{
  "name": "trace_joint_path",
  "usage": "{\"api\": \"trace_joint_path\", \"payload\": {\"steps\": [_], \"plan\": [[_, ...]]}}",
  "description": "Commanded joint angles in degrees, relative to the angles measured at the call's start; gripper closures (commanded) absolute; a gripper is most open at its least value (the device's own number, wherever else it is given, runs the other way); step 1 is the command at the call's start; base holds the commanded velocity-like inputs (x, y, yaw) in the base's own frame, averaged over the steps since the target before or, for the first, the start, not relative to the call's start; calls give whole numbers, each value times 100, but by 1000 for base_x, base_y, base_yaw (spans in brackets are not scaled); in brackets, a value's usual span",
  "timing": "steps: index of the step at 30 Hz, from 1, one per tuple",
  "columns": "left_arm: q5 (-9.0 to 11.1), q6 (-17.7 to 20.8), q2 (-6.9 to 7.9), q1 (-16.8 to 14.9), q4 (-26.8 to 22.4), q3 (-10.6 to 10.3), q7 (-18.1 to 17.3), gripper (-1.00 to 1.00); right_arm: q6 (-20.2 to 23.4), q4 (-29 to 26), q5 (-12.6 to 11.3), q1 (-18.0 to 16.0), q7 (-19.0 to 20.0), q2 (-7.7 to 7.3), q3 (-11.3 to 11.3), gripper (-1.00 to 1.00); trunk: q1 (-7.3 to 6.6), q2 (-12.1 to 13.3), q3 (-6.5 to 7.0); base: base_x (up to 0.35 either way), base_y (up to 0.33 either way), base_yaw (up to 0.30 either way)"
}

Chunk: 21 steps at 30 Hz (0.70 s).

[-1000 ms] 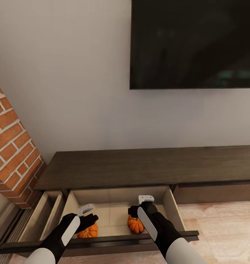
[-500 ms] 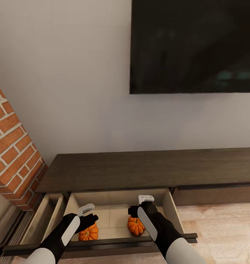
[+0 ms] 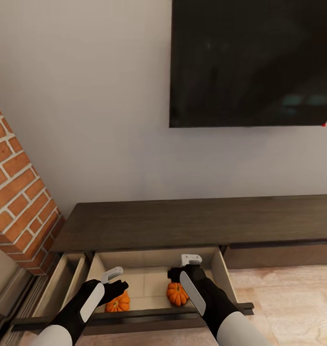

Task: Place each of the two pumpkins and all three candles from the living room inside a cabinet in the living room (use any cabinet), then make sure every cabinet is closed, and position the cauldron so it is next to a table in the living room.

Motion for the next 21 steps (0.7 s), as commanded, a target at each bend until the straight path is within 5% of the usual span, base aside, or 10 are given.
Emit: {"api": "trace_joint_path", "payload": {"steps": [1, 21], "plan": [[0, 0, 0, 0, 0, 0, 0, -100, -11, 1, -1, 0, 0, 0, 0, -100, -23, 42, 18, -201, 0, 0], [0, 0, 0, 0, 0, 0, -5, -100, -68, 22, -2, 0, 0, 0, -2, -100, -462, 844, 377, -62, 0, 0]]}}
